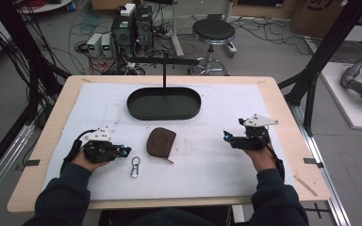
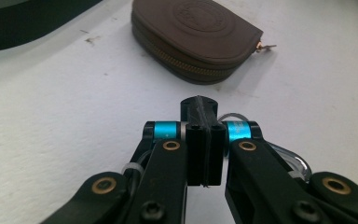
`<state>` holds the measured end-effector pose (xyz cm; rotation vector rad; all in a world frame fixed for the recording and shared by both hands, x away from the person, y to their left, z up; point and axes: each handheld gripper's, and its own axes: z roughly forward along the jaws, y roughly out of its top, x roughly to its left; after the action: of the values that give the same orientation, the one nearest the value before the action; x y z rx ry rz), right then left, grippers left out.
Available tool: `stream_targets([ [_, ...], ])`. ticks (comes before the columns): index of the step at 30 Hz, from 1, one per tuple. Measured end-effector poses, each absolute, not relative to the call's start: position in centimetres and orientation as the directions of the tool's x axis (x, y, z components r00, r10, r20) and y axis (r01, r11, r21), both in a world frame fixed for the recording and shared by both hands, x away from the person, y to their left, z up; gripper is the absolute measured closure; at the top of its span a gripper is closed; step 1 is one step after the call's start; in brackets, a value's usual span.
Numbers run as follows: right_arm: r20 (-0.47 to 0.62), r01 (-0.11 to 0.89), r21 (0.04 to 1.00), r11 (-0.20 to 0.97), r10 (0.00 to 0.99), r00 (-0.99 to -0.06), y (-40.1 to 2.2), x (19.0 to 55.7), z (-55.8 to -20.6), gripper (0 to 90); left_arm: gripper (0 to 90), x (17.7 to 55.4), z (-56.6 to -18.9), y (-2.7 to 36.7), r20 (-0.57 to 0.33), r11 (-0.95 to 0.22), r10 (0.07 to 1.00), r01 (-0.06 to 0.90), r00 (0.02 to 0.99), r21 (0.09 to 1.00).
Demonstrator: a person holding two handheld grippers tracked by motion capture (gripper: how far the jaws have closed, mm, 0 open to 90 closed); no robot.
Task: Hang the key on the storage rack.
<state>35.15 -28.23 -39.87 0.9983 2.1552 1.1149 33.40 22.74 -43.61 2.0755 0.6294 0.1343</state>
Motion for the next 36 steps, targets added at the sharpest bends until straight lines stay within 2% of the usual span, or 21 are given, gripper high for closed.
stream_targets([
  [3,-0.103,0.378,0.838,0.394,0.794,-0.599,-28.2,35.1,-39.9,21.4,86.9,33.4,-44.0,22.5,-0.189,-0.414,0.449,0.391,0.873,0.822],
  [7,-0.106,0.377,0.836,0.400,0.790,-0.604,-28.1,35.2,-39.9,21.3,68.9,33.6,-44.3,21.1,-0.212,-0.411,0.398,0.380,0.893,0.829],
  [9,-0.109,0.374,0.835,0.403,0.788,-0.606,-28.0,35.2,-39.9,21.4,57.8,33.7,-44.3,20.4,-0.222,-0.412,0.395,0.388,0.891,0.824],
  [11,-0.107,0.375,0.835,0.402,0.789,-0.606,-28.1,35.1,-39.9,21.4,51.1,33.6,-44.3,19.8,-0.209,-0.436,0.399,0.385,0.893,0.813],
  [16,-0.103,0.377,0.837,0.397,0.790,-0.604,-28.1,35.1,-39.9,21.4,46.2,33.2,-44.7,19.0,-0.161,-0.527,0.432,0.393,0.887,0.753],
  [19,-0.105,0.376,0.836,0.399,0.789,-0.605,-28.1,35.1,-39.9,21.4,47.6,33.0,-44.4,18.6,-0.133,-0.549,0.451,0.392,0.882,0.738],
  [25,-0.106,0.376,0.835,0.401,0.789,-0.606,-28.2,35.2,-39.9,21.4,58.9,33.2,-44.0,18.9,-0.134,-0.564,0.471,0.414,0.872,0.714],
  [34,-0.105,0.378,0.834,0.401,0.789,-0.606,-28.2,35.1,-39.9,21.4,85.9,33.3,-43.4,19.8,-0.122,-0.539,0.492,0.411,0.862,0.735],
  [36,-0.105,0.378,0.834,0.402,0.789,-0.606,-28.2,35.1,-39.9,21.4,85.4,33.4,-43.3,20.2,-0.141,-0.525,0.489,0.420,0.861,0.740],
])
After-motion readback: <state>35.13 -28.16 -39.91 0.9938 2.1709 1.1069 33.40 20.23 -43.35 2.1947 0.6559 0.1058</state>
